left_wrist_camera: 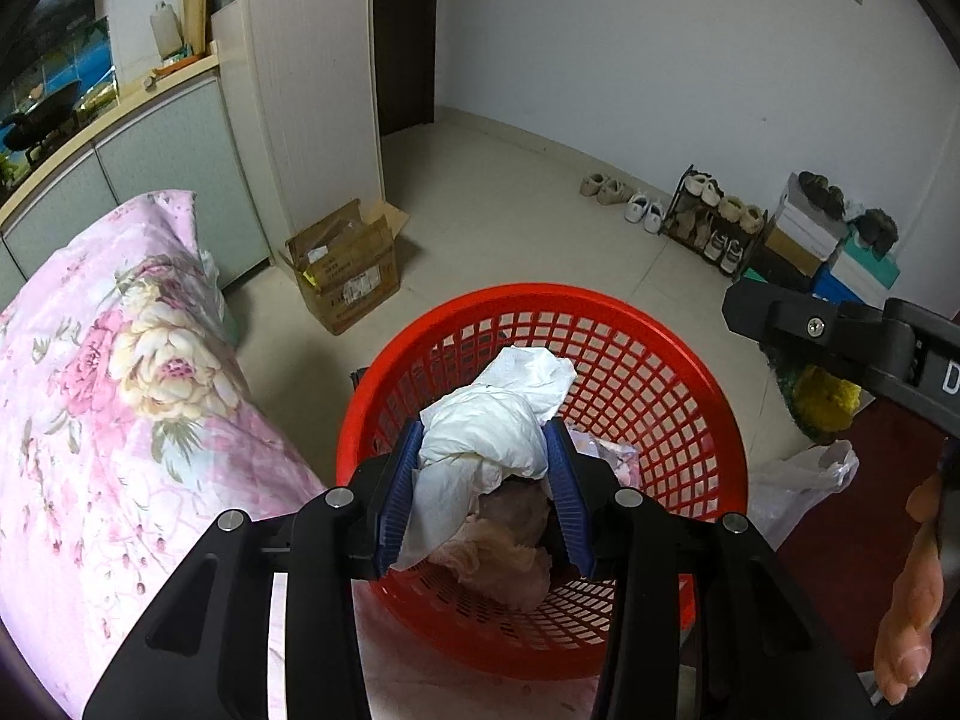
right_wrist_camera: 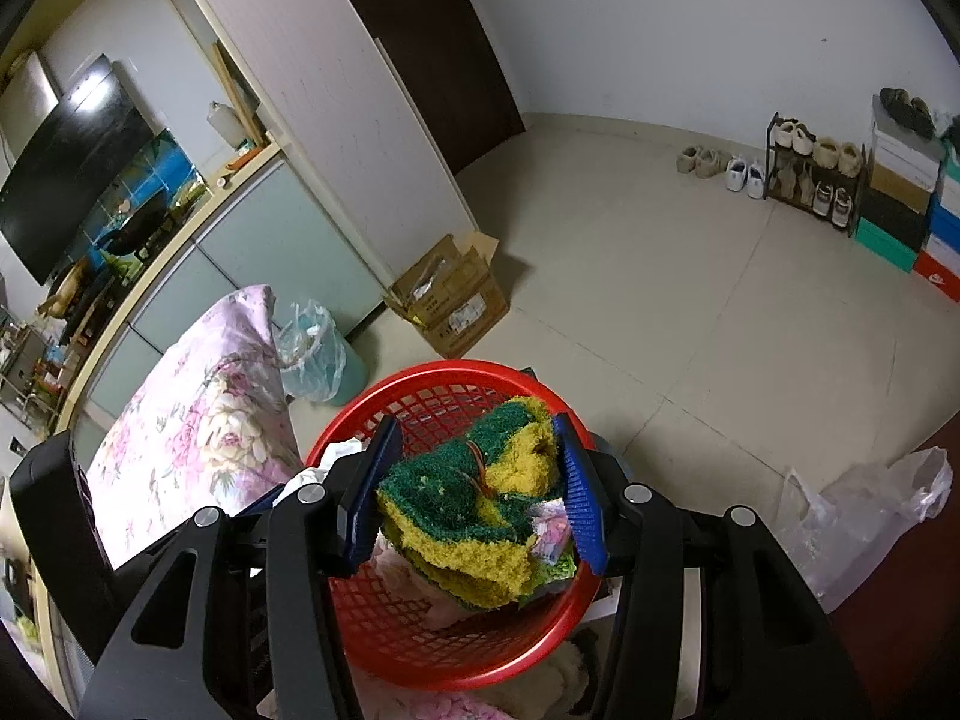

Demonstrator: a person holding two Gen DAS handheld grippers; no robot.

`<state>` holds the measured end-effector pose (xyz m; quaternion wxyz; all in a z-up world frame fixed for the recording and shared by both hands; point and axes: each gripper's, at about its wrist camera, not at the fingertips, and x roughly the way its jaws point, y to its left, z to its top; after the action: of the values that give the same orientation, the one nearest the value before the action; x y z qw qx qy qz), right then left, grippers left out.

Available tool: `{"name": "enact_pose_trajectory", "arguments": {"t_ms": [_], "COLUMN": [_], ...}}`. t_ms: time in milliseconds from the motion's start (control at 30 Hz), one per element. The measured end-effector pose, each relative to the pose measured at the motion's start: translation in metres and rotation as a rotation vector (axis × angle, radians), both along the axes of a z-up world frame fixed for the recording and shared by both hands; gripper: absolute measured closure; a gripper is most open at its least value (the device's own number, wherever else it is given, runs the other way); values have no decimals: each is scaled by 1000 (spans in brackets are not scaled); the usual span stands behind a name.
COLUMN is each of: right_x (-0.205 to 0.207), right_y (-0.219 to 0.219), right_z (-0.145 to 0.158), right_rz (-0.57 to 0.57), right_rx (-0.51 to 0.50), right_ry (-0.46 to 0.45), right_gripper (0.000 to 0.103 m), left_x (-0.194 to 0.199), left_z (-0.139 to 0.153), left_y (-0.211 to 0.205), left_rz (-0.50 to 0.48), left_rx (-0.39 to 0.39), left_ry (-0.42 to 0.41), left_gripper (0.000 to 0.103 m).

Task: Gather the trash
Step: 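Open the left tool to drop the tissue while the right drops the sponge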

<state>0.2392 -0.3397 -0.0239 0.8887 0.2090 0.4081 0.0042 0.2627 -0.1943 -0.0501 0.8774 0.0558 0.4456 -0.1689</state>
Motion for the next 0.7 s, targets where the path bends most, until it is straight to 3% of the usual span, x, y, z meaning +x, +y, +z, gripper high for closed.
{"name": "enact_pose_trajectory", "arguments": {"t_ms": [367, 533, 700], "right_x": [3, 3, 2], "right_y": [0, -3, -6], "right_z": [-6, -5, -3], "right_rz": [-1, -7, -13], "right_rx": [14, 40, 50], "right_ry": [11, 2, -6], "right_gripper": [48, 38, 37], "left_x": [2, 0, -2], "left_z": [-11, -10, -7], "left_y": [-5, -7, -7], "left_rz": [1, 9, 12], "left_rx": [7, 4, 8], "left_ry": [4, -16, -40], "left_gripper": [58, 44, 34]}}
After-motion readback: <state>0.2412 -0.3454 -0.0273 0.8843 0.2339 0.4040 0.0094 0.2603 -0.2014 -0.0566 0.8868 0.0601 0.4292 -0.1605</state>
